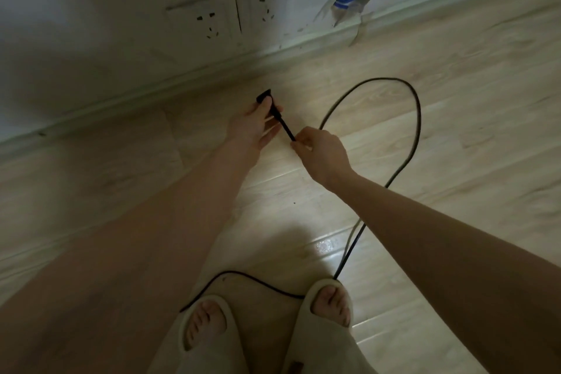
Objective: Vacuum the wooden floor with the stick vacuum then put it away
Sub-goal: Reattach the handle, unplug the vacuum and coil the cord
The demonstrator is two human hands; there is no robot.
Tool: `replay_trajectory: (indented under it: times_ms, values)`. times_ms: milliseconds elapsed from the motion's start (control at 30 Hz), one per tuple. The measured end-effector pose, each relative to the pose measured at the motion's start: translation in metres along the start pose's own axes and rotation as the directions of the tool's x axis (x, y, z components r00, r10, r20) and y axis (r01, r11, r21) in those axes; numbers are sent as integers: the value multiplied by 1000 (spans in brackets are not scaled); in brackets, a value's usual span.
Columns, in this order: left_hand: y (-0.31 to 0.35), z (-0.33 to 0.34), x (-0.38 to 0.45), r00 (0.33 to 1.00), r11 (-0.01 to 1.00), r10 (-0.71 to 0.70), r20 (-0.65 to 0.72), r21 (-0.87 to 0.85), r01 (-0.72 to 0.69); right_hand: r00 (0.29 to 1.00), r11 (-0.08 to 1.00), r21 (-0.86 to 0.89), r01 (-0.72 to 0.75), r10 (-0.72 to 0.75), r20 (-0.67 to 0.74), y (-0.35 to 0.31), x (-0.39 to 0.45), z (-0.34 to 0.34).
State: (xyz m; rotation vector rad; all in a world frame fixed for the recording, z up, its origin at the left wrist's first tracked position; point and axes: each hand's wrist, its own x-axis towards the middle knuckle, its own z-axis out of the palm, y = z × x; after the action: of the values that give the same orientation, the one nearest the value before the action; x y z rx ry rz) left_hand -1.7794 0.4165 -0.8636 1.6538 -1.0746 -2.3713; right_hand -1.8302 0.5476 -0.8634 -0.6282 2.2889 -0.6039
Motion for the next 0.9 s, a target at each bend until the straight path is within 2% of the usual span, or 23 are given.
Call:
replay_trajectory:
  times_ms: [100,267,300,333,400,467,567,667,767,900]
  values:
    - [-17,-23,19,989,996,-55,-137,-75,45,997,999,-43,17,-13,74,19,-1,23]
    - [-50,-52,44,951,988,-106,-290,-138,68,996,982,-180,64,-52,75,46,-14,45]
    - [-58,-58,44,941,995,-89,-328,-70,70,992,970,-230,80,-56,113,52,-18,47]
    - [-66,-61,38,923,992,-47,-381,89,87,986,955,-278,103,-60,157,58,-24,48]
    - [-86,-66,17,890,891,83,-448,434,135,972,911,-385,147,-61,228,72,-38,46]
    - [-103,-63,-12,915,779,170,-366,619,103,964,840,-512,179,-46,262,85,-54,38]
    - [-126,-50,-38,986,570,153,-70,821,-30,966,746,-637,193,-32,256,105,-71,22]
    - [-148,-21,-37,988,514,79,134,843,-156,969,648,-732,209,-37,243,126,-70,9]
    - [-172,9,-34,975,509,44,218,835,-209,986,597,-788,149,-24,168,147,-61,-2]
    - [-196,40,-34,943,445,-2,332,845,-296,986,554,-822,133,-156,54,178,-42,-10]
